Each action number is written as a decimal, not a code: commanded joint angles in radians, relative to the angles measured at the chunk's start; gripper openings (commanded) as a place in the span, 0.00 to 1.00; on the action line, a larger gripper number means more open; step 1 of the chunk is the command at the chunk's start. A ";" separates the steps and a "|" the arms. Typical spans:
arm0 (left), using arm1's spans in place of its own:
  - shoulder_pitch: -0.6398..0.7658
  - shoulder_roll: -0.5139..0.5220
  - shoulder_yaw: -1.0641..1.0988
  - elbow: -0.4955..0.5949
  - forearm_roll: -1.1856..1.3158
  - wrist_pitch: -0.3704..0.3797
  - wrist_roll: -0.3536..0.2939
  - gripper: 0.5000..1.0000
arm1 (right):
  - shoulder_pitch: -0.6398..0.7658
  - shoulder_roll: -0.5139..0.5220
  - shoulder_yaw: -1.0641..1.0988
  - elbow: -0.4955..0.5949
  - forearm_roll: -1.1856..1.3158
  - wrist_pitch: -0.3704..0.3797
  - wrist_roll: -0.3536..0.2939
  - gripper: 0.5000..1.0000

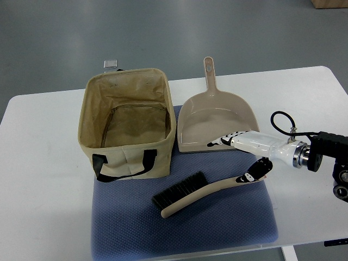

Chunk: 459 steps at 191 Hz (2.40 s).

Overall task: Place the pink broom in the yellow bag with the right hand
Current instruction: 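Lower the right hand onto the beige brush handle near the bristles, then close the right hand fingers around the brush handle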

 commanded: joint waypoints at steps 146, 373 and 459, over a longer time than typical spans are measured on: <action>0.000 0.000 0.000 0.000 0.000 0.000 0.000 1.00 | -0.016 0.066 -0.086 -0.005 -0.082 -0.022 -0.043 0.58; 0.000 0.000 0.000 0.000 0.000 0.000 0.000 1.00 | -0.032 0.104 -0.088 -0.030 -0.137 -0.034 -0.092 0.07; 0.000 0.000 0.000 0.000 0.000 0.000 0.000 1.00 | -0.016 0.072 -0.026 -0.039 -0.134 -0.128 -0.092 0.00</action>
